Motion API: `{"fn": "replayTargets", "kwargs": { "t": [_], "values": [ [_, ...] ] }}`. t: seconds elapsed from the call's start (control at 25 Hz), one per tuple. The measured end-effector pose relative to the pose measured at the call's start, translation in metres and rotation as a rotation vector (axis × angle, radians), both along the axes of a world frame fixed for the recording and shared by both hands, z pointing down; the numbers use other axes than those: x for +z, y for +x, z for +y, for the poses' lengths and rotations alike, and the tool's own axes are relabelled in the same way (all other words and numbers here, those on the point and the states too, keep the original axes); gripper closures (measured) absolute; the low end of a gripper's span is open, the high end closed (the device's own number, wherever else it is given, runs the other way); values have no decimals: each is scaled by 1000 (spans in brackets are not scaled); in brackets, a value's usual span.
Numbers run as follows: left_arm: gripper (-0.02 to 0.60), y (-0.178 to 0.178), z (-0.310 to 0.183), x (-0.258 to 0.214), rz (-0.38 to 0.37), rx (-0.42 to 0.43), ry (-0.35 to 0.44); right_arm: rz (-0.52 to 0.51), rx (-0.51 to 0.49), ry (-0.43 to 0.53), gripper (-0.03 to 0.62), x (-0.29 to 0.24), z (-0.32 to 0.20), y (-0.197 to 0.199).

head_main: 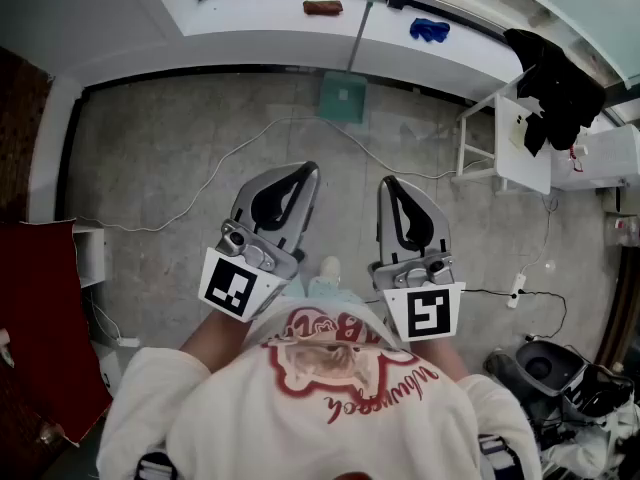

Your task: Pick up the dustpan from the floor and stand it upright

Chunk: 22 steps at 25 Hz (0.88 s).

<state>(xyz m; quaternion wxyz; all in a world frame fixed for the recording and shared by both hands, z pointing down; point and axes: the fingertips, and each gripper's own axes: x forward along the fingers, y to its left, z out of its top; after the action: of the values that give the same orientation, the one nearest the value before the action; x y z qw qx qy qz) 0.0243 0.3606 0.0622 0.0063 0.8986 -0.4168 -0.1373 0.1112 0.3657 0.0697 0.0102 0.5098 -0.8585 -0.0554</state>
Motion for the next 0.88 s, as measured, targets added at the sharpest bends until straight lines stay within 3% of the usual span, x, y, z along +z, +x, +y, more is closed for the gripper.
{"fn": "replayTargets", "kwargs": {
  "t": [0.2,0.44,0.88],
  "values": [
    [563,28,41,2,-24,8,-18,16,-69,-41,569,13,27,18],
    [563,37,61,-12,-45,72,-6,-24,-60,-9,569,-8,39,7],
    [563,14,60,-9,-51,45,17,-46,-46,-65,569,2,36,-7]
  ]
}}
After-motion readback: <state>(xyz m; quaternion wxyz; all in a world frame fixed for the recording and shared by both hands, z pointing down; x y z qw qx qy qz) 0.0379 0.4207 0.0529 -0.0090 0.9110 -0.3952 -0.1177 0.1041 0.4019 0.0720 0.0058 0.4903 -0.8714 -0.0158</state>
